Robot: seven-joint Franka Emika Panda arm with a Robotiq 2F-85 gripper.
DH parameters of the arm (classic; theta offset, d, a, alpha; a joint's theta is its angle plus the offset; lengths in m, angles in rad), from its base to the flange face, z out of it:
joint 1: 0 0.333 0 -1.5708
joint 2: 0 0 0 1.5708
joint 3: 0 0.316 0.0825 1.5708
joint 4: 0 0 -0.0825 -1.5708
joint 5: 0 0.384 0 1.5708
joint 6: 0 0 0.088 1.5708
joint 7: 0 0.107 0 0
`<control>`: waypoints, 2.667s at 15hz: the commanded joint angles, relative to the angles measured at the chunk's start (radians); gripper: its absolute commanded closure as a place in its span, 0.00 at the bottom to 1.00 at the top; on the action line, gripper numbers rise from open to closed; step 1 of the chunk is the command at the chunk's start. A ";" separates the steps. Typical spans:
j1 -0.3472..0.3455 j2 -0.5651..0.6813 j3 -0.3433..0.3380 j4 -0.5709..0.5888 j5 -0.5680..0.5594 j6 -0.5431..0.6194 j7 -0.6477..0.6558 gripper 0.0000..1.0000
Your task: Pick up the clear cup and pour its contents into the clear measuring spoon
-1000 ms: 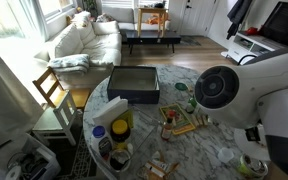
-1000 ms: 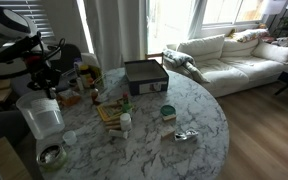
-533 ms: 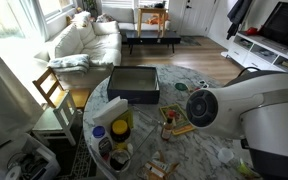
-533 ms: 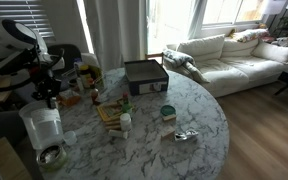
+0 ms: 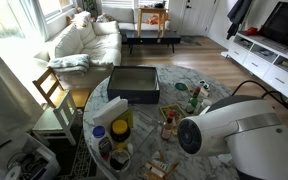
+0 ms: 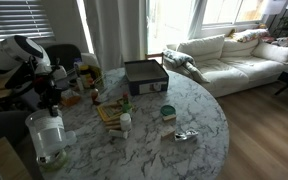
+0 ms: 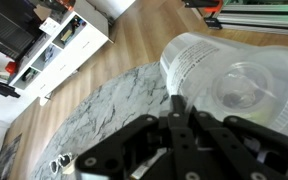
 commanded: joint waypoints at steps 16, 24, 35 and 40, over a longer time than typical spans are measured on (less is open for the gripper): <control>0.110 0.235 -0.008 0.091 -0.152 -0.189 0.236 0.99; 0.113 0.262 -0.007 0.102 -0.138 -0.193 0.288 0.96; 0.146 0.388 -0.016 0.180 -0.142 -0.353 0.312 0.99; 0.156 0.438 -0.021 0.214 -0.151 -0.372 0.332 0.99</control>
